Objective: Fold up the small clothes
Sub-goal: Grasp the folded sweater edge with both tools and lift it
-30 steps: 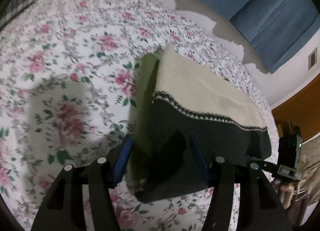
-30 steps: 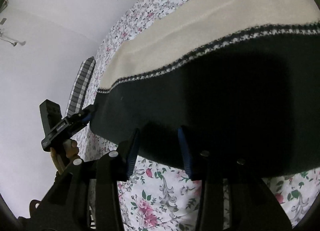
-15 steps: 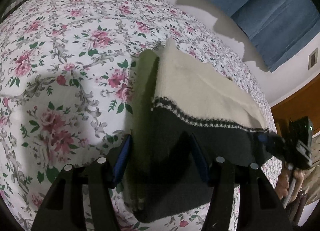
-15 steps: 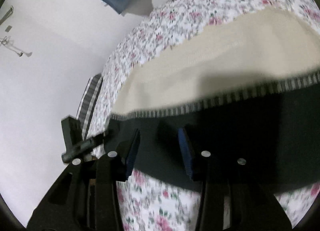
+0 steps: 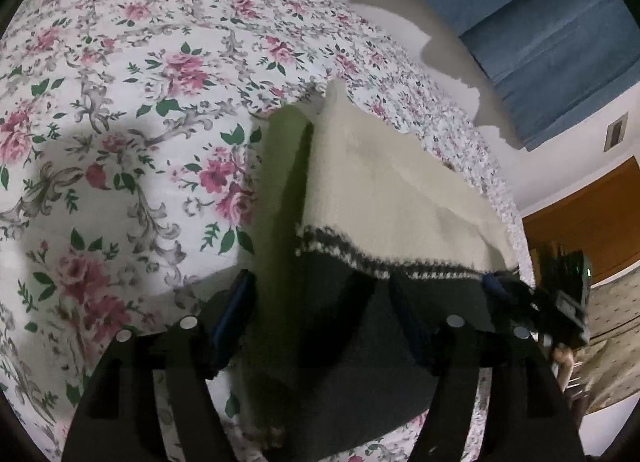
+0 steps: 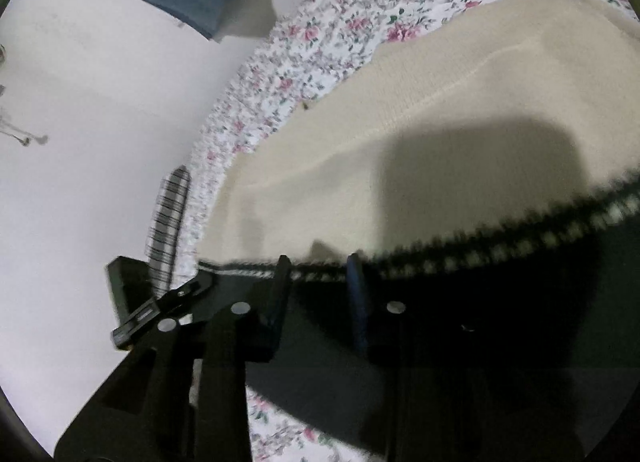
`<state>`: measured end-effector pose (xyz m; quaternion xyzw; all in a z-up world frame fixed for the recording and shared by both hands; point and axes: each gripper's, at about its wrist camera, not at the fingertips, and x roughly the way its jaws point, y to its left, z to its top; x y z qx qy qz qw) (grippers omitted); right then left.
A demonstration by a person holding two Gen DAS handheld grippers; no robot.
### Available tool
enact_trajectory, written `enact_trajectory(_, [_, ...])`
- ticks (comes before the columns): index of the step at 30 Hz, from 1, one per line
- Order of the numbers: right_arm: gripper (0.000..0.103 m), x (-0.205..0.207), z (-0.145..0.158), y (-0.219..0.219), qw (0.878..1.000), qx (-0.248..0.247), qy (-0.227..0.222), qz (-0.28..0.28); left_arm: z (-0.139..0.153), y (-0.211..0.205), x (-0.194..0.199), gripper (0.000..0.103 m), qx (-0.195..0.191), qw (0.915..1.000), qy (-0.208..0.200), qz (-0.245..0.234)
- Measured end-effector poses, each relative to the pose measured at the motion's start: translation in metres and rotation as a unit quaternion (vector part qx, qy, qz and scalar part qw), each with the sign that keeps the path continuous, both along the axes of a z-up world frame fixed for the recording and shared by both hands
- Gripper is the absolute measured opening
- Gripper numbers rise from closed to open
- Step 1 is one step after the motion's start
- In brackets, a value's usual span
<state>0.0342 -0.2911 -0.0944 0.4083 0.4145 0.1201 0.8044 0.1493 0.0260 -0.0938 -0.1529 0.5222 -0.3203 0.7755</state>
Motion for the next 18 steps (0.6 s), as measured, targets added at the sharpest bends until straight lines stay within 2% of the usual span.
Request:
enact_trajectory(3, [0.040, -0.021, 0.015, 0.004, 1.000, -0.002, -0.018, 0.003, 0.002, 0.003, 0.003, 0.069, 0.008, 0.9999, -0.003, 0.007])
enact_trajectory(7, [0.045, -0.049, 0.026, 0.026, 0.999, -0.022, -0.036, 0.033, 0.001, 0.005, 0.008, 0.069, 0.007, 0.9999, 0.000, 0.009])
enact_trajectory(12, [0.046, -0.059, 0.007, 0.048, 0.996, -0.049, -0.010, 0.069, 0.001, 0.012, 0.010, 0.069, -0.004, 0.9998, 0.003, 0.018])
enact_trajectory(15, [0.046, -0.063, -0.009, 0.049, 0.997, -0.034, -0.002, 0.067, 0.000, 0.014, 0.013, 0.069, -0.011, 0.9998, 0.009, 0.017])
enact_trajectory(18, [0.048, -0.067, -0.009, 0.051, 0.997, -0.036, -0.008, 0.070, 0.000, 0.006, 0.017, 0.076, -0.009, 1.0000, 0.002, 0.002])
